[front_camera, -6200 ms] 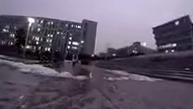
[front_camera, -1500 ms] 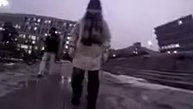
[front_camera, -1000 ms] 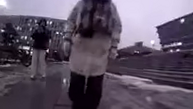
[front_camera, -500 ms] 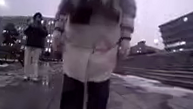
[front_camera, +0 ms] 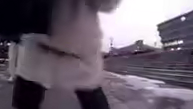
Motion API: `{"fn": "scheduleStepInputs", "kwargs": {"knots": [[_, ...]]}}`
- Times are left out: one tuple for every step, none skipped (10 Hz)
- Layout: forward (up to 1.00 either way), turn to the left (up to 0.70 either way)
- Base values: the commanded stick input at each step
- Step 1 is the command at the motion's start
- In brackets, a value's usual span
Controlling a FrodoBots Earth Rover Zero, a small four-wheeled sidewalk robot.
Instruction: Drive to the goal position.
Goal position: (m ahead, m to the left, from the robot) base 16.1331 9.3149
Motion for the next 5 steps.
{"fn": "scheduleStepInputs", "kwargs": {"knots": [[0.00,0.00],[0.00,0.00],[0.00,0.00],[0.00,0.00],[0.00,0.00]]}}
